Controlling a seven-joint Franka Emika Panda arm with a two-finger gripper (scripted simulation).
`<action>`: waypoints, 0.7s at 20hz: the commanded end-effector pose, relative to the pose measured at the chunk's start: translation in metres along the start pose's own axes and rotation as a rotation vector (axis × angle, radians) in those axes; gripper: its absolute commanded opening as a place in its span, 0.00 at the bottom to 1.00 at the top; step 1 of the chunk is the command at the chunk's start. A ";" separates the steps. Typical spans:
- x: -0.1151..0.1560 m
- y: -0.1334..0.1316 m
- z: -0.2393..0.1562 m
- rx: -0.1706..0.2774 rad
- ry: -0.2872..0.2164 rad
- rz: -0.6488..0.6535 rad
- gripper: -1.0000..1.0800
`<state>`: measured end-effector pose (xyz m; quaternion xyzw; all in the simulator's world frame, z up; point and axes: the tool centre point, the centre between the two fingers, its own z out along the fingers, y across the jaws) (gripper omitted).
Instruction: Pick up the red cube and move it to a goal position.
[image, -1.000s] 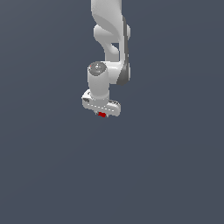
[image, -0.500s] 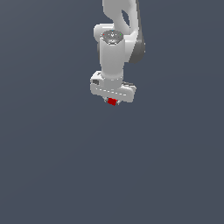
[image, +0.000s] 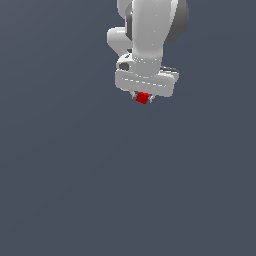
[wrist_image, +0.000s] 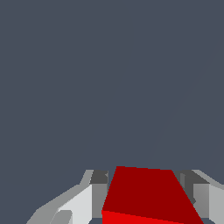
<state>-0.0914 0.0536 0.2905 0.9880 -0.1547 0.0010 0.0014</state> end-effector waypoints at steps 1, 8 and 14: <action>-0.003 -0.010 -0.019 0.000 -0.001 0.000 0.00; -0.007 -0.029 -0.053 0.002 -0.002 -0.001 0.00; -0.008 -0.034 -0.062 0.002 -0.002 -0.001 0.00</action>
